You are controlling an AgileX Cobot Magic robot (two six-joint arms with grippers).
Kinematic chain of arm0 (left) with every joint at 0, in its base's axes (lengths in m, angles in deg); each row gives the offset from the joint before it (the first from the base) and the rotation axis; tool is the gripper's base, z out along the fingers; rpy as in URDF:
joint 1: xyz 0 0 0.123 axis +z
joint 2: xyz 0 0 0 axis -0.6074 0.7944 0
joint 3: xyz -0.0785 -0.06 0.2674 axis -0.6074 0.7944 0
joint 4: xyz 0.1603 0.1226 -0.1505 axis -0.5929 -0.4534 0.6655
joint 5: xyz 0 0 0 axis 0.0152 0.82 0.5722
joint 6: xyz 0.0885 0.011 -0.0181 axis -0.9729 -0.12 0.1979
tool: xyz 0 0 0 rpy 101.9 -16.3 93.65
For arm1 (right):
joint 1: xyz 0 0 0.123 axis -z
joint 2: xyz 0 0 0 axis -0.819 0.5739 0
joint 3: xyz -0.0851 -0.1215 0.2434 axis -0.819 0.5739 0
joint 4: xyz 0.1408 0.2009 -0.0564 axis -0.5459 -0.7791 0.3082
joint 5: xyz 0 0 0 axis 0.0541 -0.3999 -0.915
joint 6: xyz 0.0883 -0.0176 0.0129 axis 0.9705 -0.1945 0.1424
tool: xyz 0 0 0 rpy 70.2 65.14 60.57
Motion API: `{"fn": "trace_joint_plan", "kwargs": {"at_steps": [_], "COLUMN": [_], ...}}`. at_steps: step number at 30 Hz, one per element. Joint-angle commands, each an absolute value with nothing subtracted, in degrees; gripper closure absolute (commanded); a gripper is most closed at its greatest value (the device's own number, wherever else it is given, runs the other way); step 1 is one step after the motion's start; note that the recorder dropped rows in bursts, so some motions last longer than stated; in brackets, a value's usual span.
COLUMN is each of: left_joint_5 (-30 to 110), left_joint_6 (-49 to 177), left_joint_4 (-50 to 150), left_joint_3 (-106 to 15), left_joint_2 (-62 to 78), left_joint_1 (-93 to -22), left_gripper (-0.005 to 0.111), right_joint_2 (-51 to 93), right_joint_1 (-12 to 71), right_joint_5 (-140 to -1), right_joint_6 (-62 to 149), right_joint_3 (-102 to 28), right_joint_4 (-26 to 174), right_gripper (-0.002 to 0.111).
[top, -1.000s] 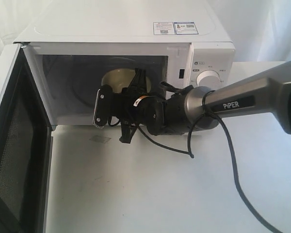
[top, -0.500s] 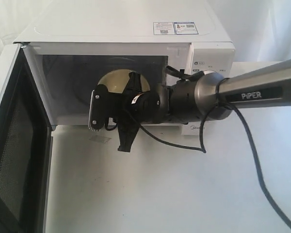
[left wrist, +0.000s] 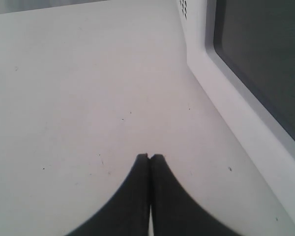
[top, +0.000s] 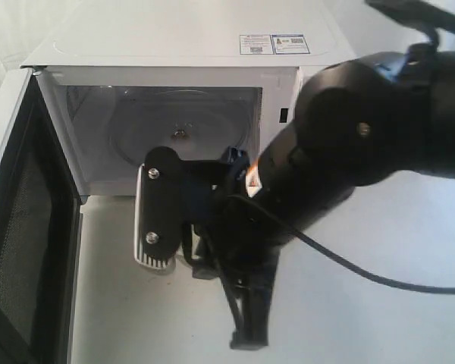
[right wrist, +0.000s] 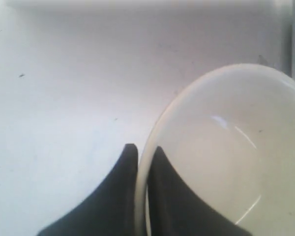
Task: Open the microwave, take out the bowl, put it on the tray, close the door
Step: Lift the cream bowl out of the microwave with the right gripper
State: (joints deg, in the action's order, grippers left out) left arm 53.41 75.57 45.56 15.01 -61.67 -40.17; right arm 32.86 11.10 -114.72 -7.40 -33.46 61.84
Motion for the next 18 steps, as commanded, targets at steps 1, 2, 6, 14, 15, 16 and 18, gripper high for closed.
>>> {"fn": "trace_joint_plan", "kwargs": {"at_steps": [1, 2, 6, 14, 15, 16, 18], "left_joint_5": [53.46, 53.46, 53.46, 53.46, 53.46, 53.46, 53.46], "left_joint_6": [75.62, 75.62, 75.62, 75.62, 75.62, 75.62, 75.62], "left_joint_4": [45.77, 45.77, 45.77, 45.77, 45.77, 45.77, 45.77], "left_joint_3": [15.21, 15.21, 15.21, 15.21, 15.21, 15.21, 15.21], "left_joint_2": [-61.93, -61.93, -61.93, -61.93, -61.93, -61.93, -61.93], "left_joint_1": [-40.12, -40.12, -40.12, -40.12, -40.12, -40.12, -40.12], "left_gripper": [0.107, 0.107, 0.107, 0.107, 0.107, 0.107, 0.107], "right_joint_2": [24.35, 22.72, 18.28, 17.43, 17.43, 17.43, 17.43], "right_joint_1": [10.97, 10.97, 11.08, 15.1, 16.3, 17.5, 19.55], "right_joint_5": [-117.91, -117.91, -118.18, -116.12, -115.22, -114.45, -112.29], "right_joint_6": [2.59, 5.55, 19.3, 25.24, 25.24, 25.24, 25.24], "right_joint_3": [-27.71, -26.72, -22.48, -17.22, -16.47, -15.89, -14.69], "right_joint_4": [70.3, 72.95, 87.5, 94.0, 94.11, 94.11, 93.57], "right_gripper": [0.108, 0.108, 0.108, 0.108, 0.108, 0.108, 0.108]}}
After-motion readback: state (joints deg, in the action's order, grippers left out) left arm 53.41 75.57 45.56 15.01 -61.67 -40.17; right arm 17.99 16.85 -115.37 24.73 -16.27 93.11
